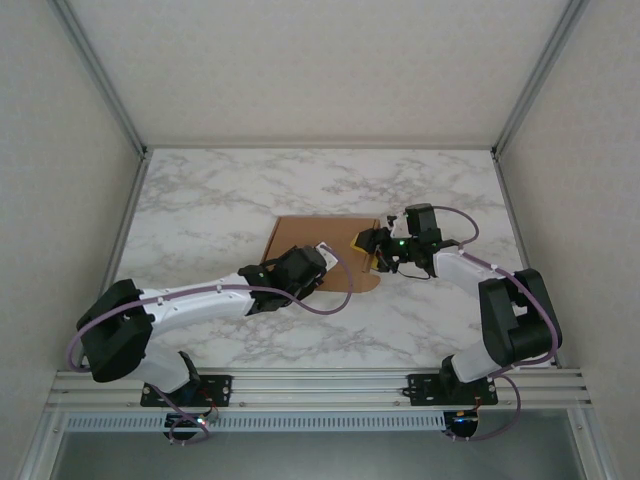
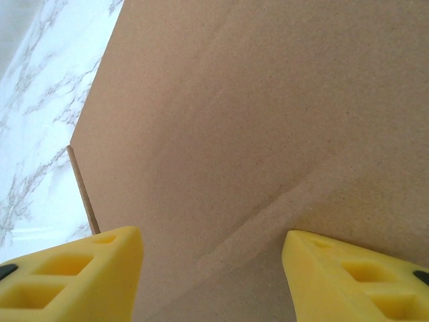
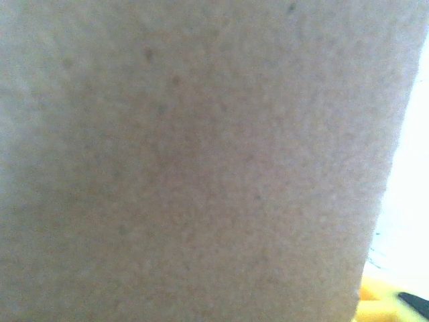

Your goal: Fold the paper box

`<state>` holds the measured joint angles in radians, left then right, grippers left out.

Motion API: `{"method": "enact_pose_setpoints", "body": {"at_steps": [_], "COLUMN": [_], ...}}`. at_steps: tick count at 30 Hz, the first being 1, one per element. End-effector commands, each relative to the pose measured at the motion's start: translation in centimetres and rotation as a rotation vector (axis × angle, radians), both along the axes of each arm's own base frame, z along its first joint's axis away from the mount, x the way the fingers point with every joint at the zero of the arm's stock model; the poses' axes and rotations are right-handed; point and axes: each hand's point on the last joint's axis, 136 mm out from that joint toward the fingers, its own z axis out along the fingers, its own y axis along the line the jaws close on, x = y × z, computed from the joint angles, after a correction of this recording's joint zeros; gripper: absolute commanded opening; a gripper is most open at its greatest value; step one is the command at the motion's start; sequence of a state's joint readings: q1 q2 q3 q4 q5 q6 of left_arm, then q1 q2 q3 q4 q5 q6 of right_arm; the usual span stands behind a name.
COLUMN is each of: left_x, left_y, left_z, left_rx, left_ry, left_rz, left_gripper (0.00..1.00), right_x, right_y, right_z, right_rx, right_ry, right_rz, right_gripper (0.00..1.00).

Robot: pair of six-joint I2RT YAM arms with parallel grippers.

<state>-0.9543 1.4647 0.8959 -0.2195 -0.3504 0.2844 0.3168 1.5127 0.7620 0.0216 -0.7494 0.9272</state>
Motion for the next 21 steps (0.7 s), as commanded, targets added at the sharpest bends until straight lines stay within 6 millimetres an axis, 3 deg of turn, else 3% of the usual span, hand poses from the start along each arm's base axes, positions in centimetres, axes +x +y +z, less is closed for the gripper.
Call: {"method": "enact_pose_setpoints", "body": {"at_steps": [1, 12, 21], "left_x": [-1.9, -1.9, -2.8], "left_y": [-2.0, -2.0, -2.3], "left_z": [0.6, 2.2, 0.6], "left_rx": [-0.058, -0.059, -0.054], "left_ry": [0.069, 0.085, 0.167], "left_rz": [-0.081, -0.098, -0.128], "left_gripper": [0.59, 0.59, 0.58], "right_x": [-1.9, -2.0, -2.0], "right_y": [0.7, 0.7, 0.9], "right_z": [-0.4, -0.5, 0.2], "right_rx": [0.008, 0.002, 0.023], "right_ry": [0.076, 0.075, 0.078], "right_rz": [0.038, 0.046, 0.045], "right_gripper": [0.43, 0.43, 0.44]}}
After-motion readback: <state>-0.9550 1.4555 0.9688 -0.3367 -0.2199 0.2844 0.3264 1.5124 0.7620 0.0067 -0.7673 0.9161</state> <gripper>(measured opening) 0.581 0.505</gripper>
